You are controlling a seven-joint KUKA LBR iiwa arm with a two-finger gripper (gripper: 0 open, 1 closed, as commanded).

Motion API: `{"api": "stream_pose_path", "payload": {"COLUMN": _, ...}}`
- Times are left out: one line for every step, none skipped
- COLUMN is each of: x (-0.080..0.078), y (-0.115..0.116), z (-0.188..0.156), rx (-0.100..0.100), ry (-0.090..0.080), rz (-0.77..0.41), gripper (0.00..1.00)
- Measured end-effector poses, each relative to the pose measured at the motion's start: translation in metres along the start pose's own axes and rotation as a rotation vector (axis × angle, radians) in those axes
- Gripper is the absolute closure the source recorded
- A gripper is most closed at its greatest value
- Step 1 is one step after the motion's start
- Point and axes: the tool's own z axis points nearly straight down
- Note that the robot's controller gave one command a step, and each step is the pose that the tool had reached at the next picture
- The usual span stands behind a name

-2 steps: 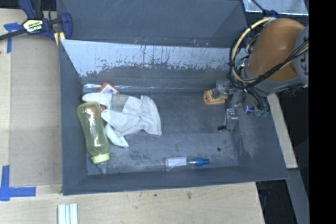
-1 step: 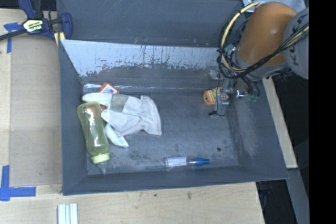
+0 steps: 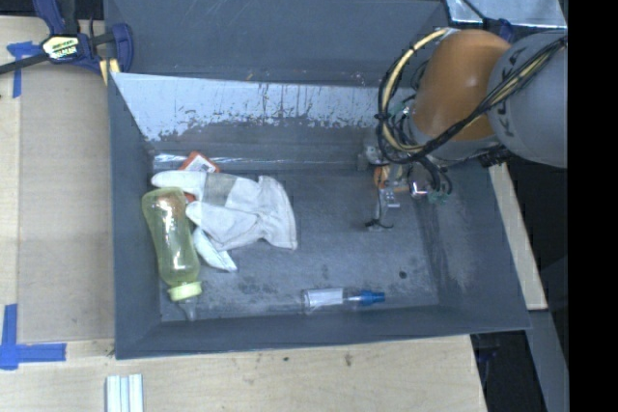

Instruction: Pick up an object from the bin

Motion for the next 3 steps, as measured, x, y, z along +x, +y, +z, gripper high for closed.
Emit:
{"api": "stream_pose_path", "payload": {"x": -0.005, "y": -0.026, "z": -0.026, "rx": -0.002, "ry": 0.011, "rz": -0.007, "gripper": 0.0}}
{"api": "stream_pose_path", "payload": {"x": -0.009, "y": 0.015, "z": -0.014, "rx": 0.002, "ry": -0.003, "rz": 0.056, "gripper": 0.0}}
{"api": "stream_pose_path", "payload": {"x": -0.006, "y": 0.072, "z": 0.007, "rx": -0.001, "ry": 0.005, "rz": 0.038, "gripper": 0.0}}
